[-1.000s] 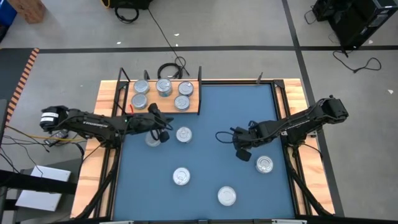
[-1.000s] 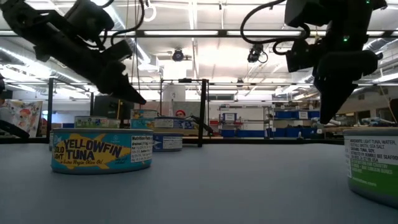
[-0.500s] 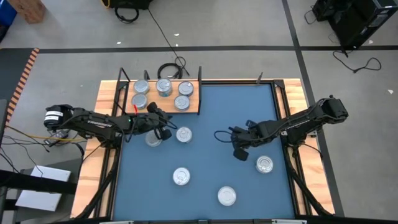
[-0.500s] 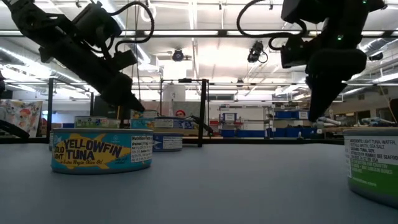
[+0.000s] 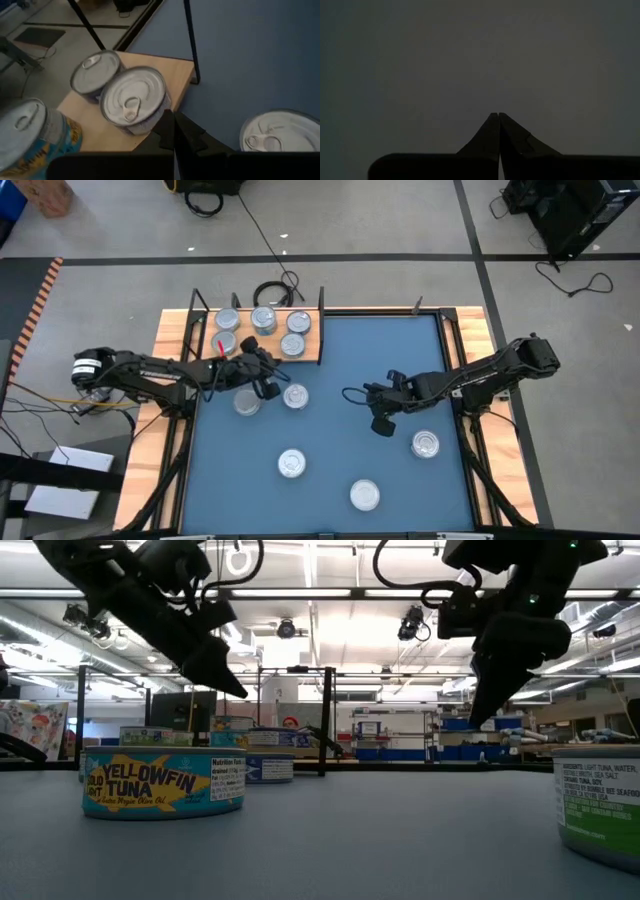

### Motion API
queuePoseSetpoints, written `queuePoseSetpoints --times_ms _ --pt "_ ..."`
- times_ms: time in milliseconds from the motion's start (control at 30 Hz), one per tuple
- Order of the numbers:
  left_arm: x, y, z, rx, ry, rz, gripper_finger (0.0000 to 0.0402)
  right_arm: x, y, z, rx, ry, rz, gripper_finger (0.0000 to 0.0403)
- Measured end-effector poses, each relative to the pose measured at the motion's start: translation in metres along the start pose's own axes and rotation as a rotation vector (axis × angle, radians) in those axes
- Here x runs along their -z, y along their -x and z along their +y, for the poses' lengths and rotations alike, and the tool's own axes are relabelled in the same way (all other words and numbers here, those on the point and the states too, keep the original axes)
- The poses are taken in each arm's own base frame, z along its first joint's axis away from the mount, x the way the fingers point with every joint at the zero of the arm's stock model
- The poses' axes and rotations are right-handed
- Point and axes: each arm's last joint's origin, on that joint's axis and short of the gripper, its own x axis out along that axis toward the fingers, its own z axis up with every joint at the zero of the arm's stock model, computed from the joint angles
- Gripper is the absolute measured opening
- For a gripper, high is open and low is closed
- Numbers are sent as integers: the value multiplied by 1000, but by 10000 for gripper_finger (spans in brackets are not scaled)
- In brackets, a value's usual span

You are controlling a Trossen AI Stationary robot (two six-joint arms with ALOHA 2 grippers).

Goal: Stack canned seafood by type on shelf
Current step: Stack the blue tuna can on top of the other blue tuna can on the shelf

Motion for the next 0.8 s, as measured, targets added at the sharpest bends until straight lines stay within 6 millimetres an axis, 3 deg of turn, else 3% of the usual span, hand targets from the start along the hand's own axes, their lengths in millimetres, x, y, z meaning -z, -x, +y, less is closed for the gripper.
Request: queuePoseSetpoints --times_ms 367,800 --pt "-10 -3 16 -2 -65 69 1 0 0 0 4 4 -2 8" --pt "-2 -37 18 -40 -86 152 1 -2 -1 -3 27 64 -19 9"
